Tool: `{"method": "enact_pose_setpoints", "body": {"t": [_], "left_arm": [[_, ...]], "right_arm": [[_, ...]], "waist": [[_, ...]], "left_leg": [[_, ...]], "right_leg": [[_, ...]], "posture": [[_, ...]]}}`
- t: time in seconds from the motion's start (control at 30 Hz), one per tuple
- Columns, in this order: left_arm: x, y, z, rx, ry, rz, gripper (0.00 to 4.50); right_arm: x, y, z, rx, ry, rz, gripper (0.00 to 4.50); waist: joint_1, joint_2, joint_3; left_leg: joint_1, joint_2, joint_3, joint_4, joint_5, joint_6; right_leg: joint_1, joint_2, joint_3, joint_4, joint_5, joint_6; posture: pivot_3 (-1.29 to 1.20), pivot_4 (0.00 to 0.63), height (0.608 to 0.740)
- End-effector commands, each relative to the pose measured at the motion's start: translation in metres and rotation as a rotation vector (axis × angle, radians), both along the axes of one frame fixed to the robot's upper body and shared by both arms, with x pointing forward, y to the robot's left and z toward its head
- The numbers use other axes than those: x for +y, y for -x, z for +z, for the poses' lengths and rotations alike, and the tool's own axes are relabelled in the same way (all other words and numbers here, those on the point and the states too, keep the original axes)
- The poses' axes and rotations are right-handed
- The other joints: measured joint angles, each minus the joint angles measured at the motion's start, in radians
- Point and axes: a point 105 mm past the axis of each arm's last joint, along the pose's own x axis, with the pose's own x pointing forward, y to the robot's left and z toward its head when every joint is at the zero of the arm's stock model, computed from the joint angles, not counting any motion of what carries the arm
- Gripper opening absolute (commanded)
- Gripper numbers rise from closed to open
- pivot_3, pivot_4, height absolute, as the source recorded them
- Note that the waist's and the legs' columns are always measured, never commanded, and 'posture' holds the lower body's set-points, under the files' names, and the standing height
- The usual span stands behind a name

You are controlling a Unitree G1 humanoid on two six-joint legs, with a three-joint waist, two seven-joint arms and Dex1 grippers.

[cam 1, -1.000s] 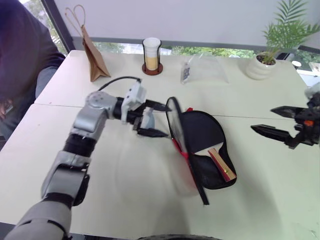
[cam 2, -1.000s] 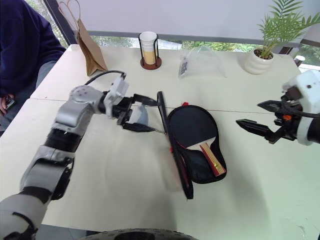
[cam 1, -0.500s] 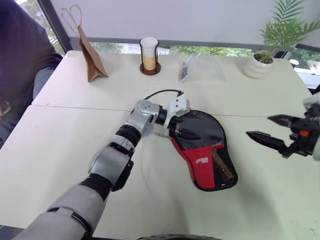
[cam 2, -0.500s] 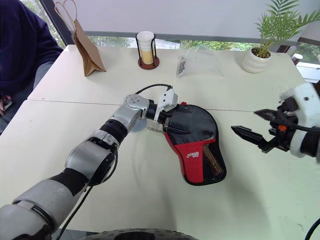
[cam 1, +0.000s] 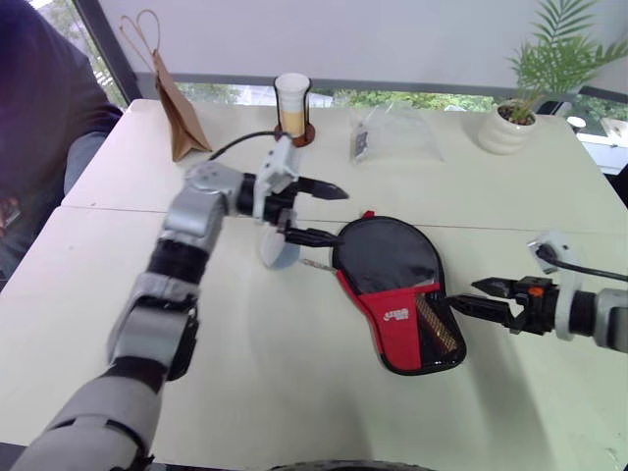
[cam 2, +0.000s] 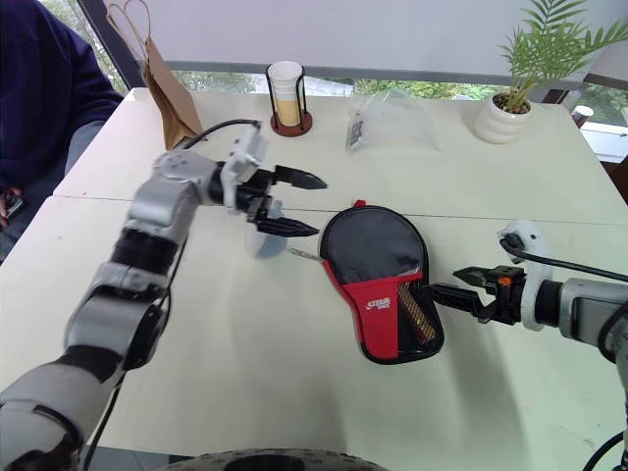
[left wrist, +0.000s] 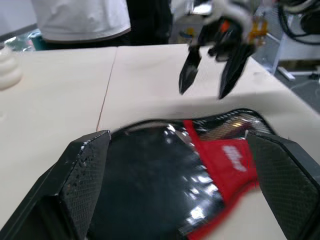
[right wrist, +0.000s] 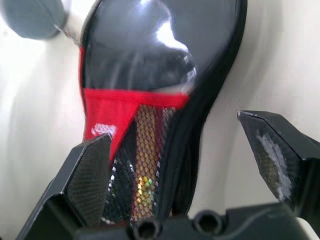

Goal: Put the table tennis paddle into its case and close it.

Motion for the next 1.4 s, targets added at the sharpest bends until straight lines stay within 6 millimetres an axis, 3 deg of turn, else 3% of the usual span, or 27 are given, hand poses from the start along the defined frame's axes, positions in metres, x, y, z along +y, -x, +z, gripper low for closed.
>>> {"method": "enact_pose_setpoints", "body": {"t": [0.03, 0.3, 0.67, 0.87, 0.97, 1.13, 1.4], "left_arm": [[0.004, 0.013, 0.019, -0.036, 0.040, 0.013, 4.50], [0.021, 0.023, 0.016, -0.019, 0.056, 0.140, 4.50], [0.023, 0.026, 0.017, -0.017, 0.079, 0.192, 4.50], [0.025, 0.027, 0.014, -0.018, 0.074, 0.199, 4.50], [0.025, 0.029, 0.013, -0.026, 0.066, 0.197, 4.50], [0.026, 0.028, 0.013, -0.034, 0.070, 0.208, 4.50], [0.027, 0.027, 0.014, -0.039, 0.088, 0.230, 4.50]], "right_arm": [[-0.002, -0.006, -0.004, -0.013, -0.022, 0.011, 4.44], [-0.002, -0.013, -0.036, 0.084, -0.071, 0.039, 4.44], [0.023, -0.009, -0.046, 0.113, -0.107, 0.120, 4.44], [0.026, -0.006, -0.051, 0.143, -0.112, 0.128, 4.44], [0.026, -0.002, -0.055, 0.163, -0.114, 0.132, 3.53], [0.025, 0.003, -0.061, 0.202, -0.134, 0.124, 0.96], [0.035, 0.019, -0.070, 0.289, -0.233, 0.072, 0.85]], "waist": [[0.007, 0.000, 0.000], [0.003, -0.001, 0.000], [-0.001, -0.003, -0.002], [0.002, -0.003, -0.002], [0.002, -0.003, -0.002], [0.003, -0.003, -0.002], [0.004, -0.004, -0.002]], "left_leg": [[0.000, 0.000, 0.000, 0.000, 0.000, 0.000], [0.001, 0.000, -0.001, 0.001, 0.000, 0.000], [0.003, 0.001, -0.001, 0.000, 0.000, 0.000], [0.003, 0.001, -0.001, 0.000, 0.000, 0.000], [0.003, 0.001, -0.001, 0.000, 0.000, 0.000], [0.003, 0.001, -0.001, 0.000, 0.000, 0.000], [0.003, 0.001, -0.001, 0.000, 0.000, 0.000]], "right_leg": [[0.000, 0.000, 0.000, 0.000, 0.000, 0.000], [0.003, 0.000, -0.001, -0.001, 0.000, 0.000], [0.004, 0.001, 0.000, -0.002, 0.000, 0.000], [0.004, 0.000, 0.000, -0.002, 0.000, 0.000], [0.004, 0.000, 0.000, -0.002, 0.000, 0.000], [0.005, 0.000, 0.000, -0.002, 0.000, 0.000], [0.005, 0.000, -0.001, -0.002, 0.000, 0.000]], "posture": [[0.00, 0.150, 0.740], [0.00, 0.150, 0.740], [0.00, 0.150, 0.740], [0.00, 0.150, 0.740], [0.00, 0.150, 0.740], [0.00, 0.150, 0.740], [0.00, 0.150, 0.740]]}}
